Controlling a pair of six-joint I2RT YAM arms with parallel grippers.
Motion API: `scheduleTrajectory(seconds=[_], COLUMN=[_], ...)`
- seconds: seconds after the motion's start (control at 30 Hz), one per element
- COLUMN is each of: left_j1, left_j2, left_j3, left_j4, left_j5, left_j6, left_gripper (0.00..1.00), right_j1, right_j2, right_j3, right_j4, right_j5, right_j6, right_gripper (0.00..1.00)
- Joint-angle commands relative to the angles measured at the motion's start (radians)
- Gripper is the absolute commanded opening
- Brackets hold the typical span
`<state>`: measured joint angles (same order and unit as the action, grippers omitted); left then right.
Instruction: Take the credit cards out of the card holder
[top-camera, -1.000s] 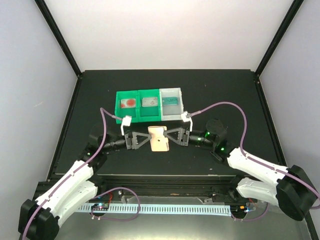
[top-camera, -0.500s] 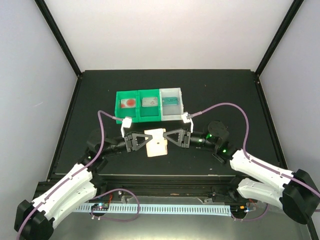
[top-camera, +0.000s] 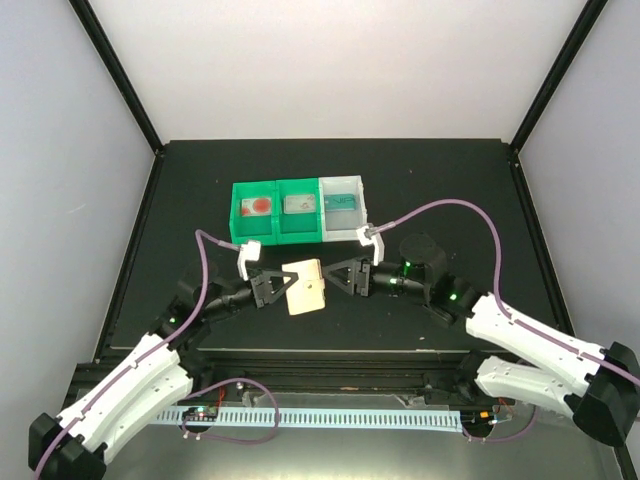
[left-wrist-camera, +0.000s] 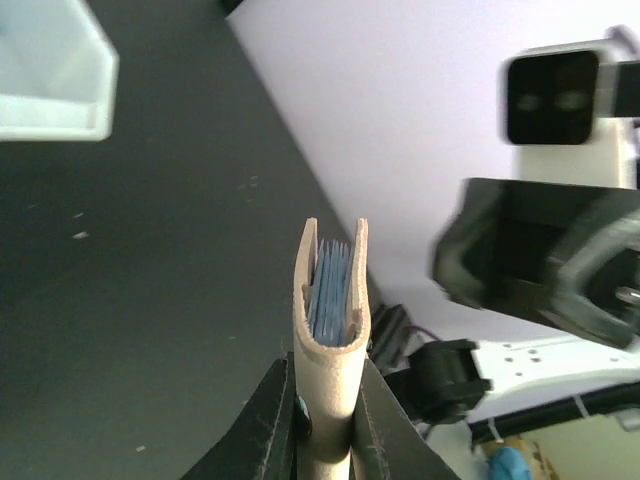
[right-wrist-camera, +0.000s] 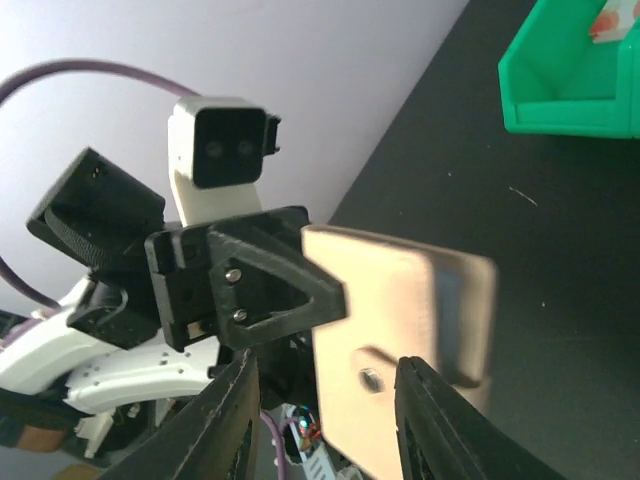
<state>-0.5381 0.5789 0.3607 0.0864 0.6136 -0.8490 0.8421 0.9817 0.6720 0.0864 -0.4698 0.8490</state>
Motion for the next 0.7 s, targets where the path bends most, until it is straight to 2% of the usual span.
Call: scheduleTrajectory(seconds=[0.0,0.33,0.67], left_j1=[-0.002,-0.001,-0.001], left_j2=[0.043,0.076,0.022], left_j3=[0.074,0.08,0.049], left_j4=[-0.167,-0.199,-0.149], left_j5=[-0.089,-0.091,-0.048], left_j6=[0.093,0.076,-0.027], left_gripper=[0.02,0.01,0.02], right_j1=[0.068,0.207,0.235], right_j2=[0.035,0.203,0.295], right_j3=[0.067,0.2,0.23], right_j4=[-0.143,-0.318,-0.357], right_j5=[0.113,0.266,0.328], right_j6=[-0.068,-0.101,-0.059], right_gripper=[0.38,0.39,0.42])
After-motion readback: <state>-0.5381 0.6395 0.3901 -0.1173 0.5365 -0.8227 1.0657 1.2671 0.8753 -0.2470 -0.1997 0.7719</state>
